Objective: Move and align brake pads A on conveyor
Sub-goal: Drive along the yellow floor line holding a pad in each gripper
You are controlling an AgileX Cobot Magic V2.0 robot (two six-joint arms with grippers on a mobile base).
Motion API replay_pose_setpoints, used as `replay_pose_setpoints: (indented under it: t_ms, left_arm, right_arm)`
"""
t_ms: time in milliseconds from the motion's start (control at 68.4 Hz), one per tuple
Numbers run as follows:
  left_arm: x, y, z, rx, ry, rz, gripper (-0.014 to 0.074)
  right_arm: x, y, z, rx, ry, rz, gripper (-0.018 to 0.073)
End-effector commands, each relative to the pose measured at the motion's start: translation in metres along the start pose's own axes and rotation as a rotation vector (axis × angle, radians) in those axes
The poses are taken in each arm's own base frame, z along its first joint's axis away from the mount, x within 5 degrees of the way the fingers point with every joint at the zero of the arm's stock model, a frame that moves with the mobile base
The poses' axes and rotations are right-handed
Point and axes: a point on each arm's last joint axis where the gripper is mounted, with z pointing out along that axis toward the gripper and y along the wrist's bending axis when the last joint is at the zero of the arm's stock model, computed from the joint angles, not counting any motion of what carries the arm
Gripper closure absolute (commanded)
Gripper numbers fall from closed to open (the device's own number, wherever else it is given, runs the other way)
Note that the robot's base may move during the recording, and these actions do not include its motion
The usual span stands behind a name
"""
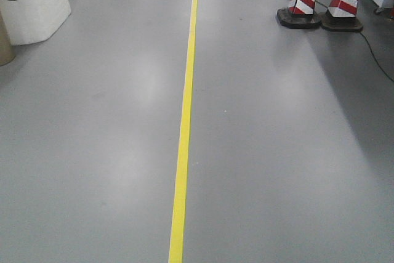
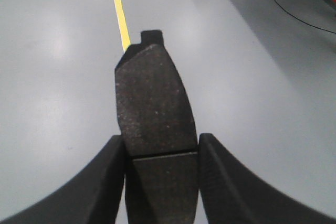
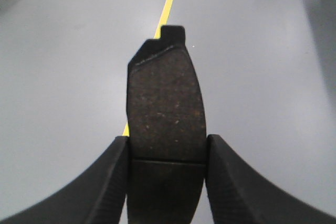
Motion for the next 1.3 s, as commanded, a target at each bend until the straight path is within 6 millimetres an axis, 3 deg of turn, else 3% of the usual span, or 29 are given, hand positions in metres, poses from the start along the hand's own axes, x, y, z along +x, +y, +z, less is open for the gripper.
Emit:
replay_pose_setpoints:
  t_ms: [0, 1287]
  left_arm:
    - [-0.0152, -0.0032, -0.0043, 0.027, -0.106, -0.003, 0.0603]
    - [-0.0152, -0.0032, -0.0043, 0.027, -0.106, -0.003, 0.0603]
  right_arm:
    - [-0.0152, 0.0008, -0.0045, -0.004, -0.105, -0.016, 0.0564]
    - [-0.0152, 0.0008, -0.0045, -0.004, -0.106, -0.016, 0.0564]
